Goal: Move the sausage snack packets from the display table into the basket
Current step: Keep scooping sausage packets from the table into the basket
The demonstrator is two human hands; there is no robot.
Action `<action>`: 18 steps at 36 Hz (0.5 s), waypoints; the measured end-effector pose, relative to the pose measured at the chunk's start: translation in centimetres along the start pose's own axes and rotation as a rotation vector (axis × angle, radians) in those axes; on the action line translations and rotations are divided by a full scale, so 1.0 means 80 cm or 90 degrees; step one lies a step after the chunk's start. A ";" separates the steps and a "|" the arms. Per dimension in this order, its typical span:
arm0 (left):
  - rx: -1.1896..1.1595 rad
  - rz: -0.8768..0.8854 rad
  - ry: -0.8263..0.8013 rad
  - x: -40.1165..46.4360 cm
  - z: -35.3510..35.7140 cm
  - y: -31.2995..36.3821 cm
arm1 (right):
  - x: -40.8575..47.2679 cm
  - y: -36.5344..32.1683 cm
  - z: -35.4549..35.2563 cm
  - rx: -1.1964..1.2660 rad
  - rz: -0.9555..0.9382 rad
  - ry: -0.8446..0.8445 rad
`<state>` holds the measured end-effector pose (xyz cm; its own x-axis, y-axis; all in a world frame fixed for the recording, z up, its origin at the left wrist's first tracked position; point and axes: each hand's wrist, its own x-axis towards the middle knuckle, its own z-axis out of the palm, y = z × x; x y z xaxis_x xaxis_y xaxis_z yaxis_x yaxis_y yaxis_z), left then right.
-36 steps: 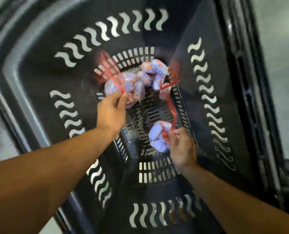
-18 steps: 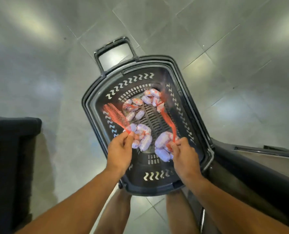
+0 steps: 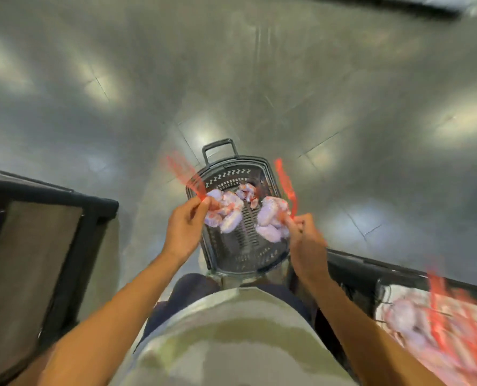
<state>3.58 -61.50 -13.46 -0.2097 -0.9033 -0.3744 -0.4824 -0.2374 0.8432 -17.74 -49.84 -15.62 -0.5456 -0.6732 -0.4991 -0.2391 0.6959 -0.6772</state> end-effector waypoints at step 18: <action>-0.186 0.137 0.008 -0.046 -0.057 0.101 | -0.072 -0.082 -0.084 0.280 -0.258 0.204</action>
<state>4.32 -61.76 -3.53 -0.2686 -0.9475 -0.1733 -0.1648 -0.1320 0.9774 -18.42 -48.82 -4.66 -0.7086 -0.7053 -0.0206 -0.1625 0.1915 -0.9680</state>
